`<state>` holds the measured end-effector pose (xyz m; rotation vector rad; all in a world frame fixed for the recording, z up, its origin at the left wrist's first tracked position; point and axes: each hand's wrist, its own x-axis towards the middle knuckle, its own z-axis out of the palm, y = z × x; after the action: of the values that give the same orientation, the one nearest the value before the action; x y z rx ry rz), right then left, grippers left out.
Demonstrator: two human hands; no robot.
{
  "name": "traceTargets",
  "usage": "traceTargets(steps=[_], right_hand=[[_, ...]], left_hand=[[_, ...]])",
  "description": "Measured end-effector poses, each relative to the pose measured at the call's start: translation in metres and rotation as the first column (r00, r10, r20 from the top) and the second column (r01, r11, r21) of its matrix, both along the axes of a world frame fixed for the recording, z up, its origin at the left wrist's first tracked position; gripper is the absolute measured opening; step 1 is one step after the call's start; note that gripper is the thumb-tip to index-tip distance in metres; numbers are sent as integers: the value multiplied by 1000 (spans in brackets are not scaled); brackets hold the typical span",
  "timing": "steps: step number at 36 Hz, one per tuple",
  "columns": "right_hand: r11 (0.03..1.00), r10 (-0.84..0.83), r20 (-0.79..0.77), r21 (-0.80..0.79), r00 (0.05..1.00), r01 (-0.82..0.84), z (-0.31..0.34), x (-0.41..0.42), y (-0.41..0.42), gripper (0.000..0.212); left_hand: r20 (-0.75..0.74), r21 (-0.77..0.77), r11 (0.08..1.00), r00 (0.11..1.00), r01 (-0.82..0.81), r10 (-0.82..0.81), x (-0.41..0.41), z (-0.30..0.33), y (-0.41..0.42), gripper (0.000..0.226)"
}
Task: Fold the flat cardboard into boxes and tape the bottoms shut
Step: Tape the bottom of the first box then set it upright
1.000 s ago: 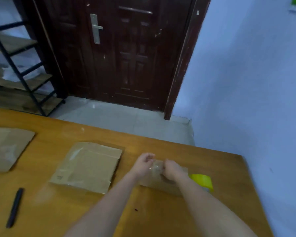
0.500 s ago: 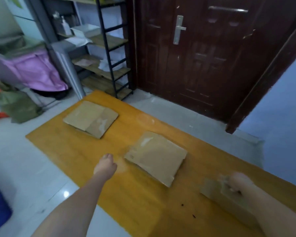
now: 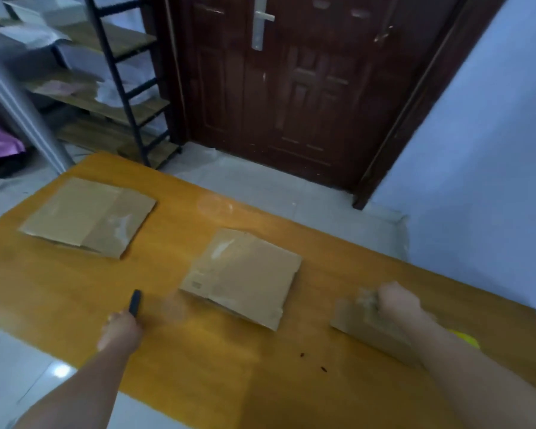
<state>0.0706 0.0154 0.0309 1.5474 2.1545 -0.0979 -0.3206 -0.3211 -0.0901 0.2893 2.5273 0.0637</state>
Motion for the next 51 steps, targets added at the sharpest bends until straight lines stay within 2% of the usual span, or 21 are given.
traceTargets(steps=[5, 7, 10, 12, 14, 17, 21, 23, 26, 29, 34, 38, 42, 45, 47, 51], right_hand=[[999, 21, 56, -30, 998, -19, 5, -6, -4, 30], [999, 9, 56, -43, 998, -7, 3, -6, -2, 31], [999, 1, 65, -52, 998, 3, 5, -7, -1, 30], [999, 7, 66, -47, 998, -4, 4, -6, 0, 31], [999, 10, 62, -42, 998, -7, 3, -6, 1, 31], [999, 3, 58, -34, 998, -1, 3, -6, 1, 30], [999, -9, 32, -35, 999, 10, 2, -4, 2, 29], [999, -7, 9, -35, 1000, 7, 0, -2, 1, 29], [1000, 10, -50, -29, 999, -11, 0, 5, 0, 28], [999, 25, -131, -36, 991, -30, -1, 15, 0, 28], [998, 18, -244, -54, 970, -32, 4, 36, -1, 29], [991, -59, -374, -131, 925, 10, 8, 55, 3, 19], [964, -188, -520, -260, 833, 56, 6, 75, 11, 26], [929, -294, -635, -365, 714, 59, 5, 84, 13, 25], [909, -339, -666, -413, 664, 51, 6, 88, 12, 29], [891, -377, -691, -453, 616, 38, 4, 92, 11, 29]], left_hand=[[-21, -17, 1000, 1000, 5, -5, -3, -7, 3, 33], [-10, 25, 1000, 1000, -17, 17, -6, -11, 4, 31], [3, 69, 992, 994, -109, 109, -5, -8, 8, 29], [-1, 165, 957, 970, -239, 242, -1, 1, 13, 27], [-5, 287, 883, 921, -371, 389, 4, 18, 19, 25], [-19, 447, 795, 885, -409, 466, 11, 50, 37, 30], [30, 677, 695, 952, -243, 304, 33, 86, 85, 35], [152, 768, 596, 971, -235, 186, 56, 103, 114, 32], [344, 821, 491, 939, -292, -18, 107, 128, 157, 23], [406, 824, 504, 891, -260, -202, 166, 143, 194, 20], [483, 800, 567, 772, -198, -413, 263, 147, 240, 21], [575, 753, 620, 677, -218, -459, 328, 148, 261, 19], [552, 734, 655, 721, -182, -418, 367, 132, 274, 12], [484, 729, 675, 786, -119, -385, 373, 102, 281, 9], [459, 717, 690, 809, -95, -366, 372, 80, 286, 8], [425, 708, 703, 837, -69, -346, 374, 91, 287, 14]])
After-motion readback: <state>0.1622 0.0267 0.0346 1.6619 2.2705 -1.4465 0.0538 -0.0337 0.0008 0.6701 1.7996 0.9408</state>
